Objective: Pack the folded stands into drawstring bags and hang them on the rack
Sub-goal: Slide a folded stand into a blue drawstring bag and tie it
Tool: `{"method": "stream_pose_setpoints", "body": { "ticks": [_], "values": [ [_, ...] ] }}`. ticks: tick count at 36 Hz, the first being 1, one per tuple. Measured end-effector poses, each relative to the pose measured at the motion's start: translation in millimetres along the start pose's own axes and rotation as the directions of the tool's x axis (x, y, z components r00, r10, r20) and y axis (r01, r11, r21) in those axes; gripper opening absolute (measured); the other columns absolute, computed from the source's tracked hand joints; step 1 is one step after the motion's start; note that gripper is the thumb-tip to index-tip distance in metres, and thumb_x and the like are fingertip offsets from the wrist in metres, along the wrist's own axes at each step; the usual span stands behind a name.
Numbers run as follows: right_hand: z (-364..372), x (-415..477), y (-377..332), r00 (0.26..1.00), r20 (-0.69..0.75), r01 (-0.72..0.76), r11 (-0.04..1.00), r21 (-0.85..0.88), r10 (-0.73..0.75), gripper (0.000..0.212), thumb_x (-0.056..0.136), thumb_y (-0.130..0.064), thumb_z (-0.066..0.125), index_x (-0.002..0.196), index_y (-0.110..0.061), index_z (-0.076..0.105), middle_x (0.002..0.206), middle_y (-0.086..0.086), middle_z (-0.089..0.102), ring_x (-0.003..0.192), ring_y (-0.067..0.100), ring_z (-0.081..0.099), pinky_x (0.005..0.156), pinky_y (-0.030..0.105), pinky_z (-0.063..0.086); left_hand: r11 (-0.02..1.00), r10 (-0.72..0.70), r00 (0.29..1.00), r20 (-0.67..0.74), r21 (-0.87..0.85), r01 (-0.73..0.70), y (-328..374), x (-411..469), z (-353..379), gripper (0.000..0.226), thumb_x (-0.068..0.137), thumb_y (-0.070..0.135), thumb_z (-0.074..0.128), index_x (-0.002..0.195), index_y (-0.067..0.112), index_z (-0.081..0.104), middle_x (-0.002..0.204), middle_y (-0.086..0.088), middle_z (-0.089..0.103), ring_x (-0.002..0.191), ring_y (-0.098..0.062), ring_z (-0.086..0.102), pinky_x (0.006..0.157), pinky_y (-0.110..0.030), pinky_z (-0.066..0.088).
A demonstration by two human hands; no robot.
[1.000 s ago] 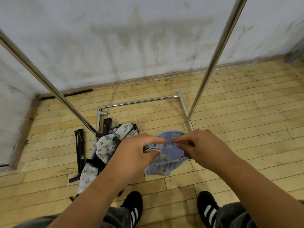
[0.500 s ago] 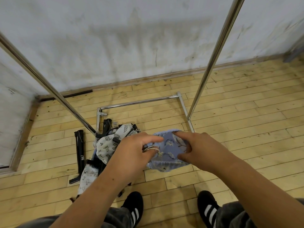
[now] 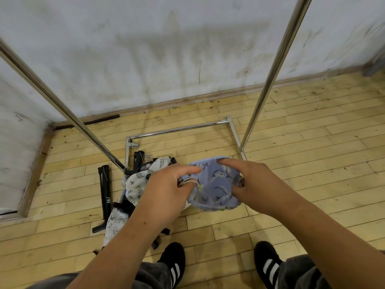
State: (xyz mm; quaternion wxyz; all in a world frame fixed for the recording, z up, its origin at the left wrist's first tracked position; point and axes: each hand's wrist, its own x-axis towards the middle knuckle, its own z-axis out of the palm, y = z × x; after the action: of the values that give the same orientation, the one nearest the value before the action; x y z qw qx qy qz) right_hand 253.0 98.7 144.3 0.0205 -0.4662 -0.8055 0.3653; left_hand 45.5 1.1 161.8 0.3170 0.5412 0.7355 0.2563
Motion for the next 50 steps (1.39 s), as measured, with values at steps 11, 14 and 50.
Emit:
{"method": "stream_pose_setpoints", "body": {
  "ticks": [11, 14, 50],
  "values": [
    [16.4, 12.4, -23.0, 0.99, 0.024, 0.138, 0.99, 0.019, -0.138, 0.041, 0.102, -0.03, 0.061, 0.139, -0.047, 0.057, 0.14, -0.013, 0.059, 0.088, -0.004, 0.051, 0.073, 0.002, 0.034, 0.989, -0.146, 0.98, -0.139, -0.032, 0.143, -13.8, -2.5, -36.2, 0.031, 0.101, 0.026, 0.063, 0.126, 0.043, 0.069, 0.093, 0.008, 0.074, 0.031, -0.007, 0.037, 0.039, -0.013, 0.035],
    [22.9, 18.2, -34.4, 0.989, 0.049, 0.14, 0.99, 0.026, -0.141, 0.035, 0.102, -0.029, 0.062, 0.133, -0.045, 0.062, 0.127, -0.013, 0.063, 0.088, -0.002, 0.06, 0.071, 0.003, 0.039, 0.984, -0.174, 0.975, -0.14, -0.049, 0.169, -19.4, -9.6, -43.4, 0.031, 0.101, 0.023, 0.064, 0.127, 0.039, 0.07, 0.11, -0.004, 0.074, 0.03, -0.01, 0.031, 0.037, -0.013, 0.03],
    [203.4, 141.8, -130.9, 0.916, 0.351, -0.329, 0.863, 0.383, 0.194, 0.021, 0.105, -0.009, 0.04, 0.113, -0.018, 0.057, 0.105, 0.007, 0.068, 0.083, 0.023, 0.07, 0.074, 0.041, 0.06, 0.895, -0.39, 0.882, -0.265, 0.117, 0.431, -161.3, -51.9, -174.3, 0.028, 0.1, 0.025, 0.065, 0.122, 0.042, 0.071, 0.109, 0.004, 0.063, 0.029, -0.009, 0.037, 0.034, -0.014, 0.035]
  ]
}}
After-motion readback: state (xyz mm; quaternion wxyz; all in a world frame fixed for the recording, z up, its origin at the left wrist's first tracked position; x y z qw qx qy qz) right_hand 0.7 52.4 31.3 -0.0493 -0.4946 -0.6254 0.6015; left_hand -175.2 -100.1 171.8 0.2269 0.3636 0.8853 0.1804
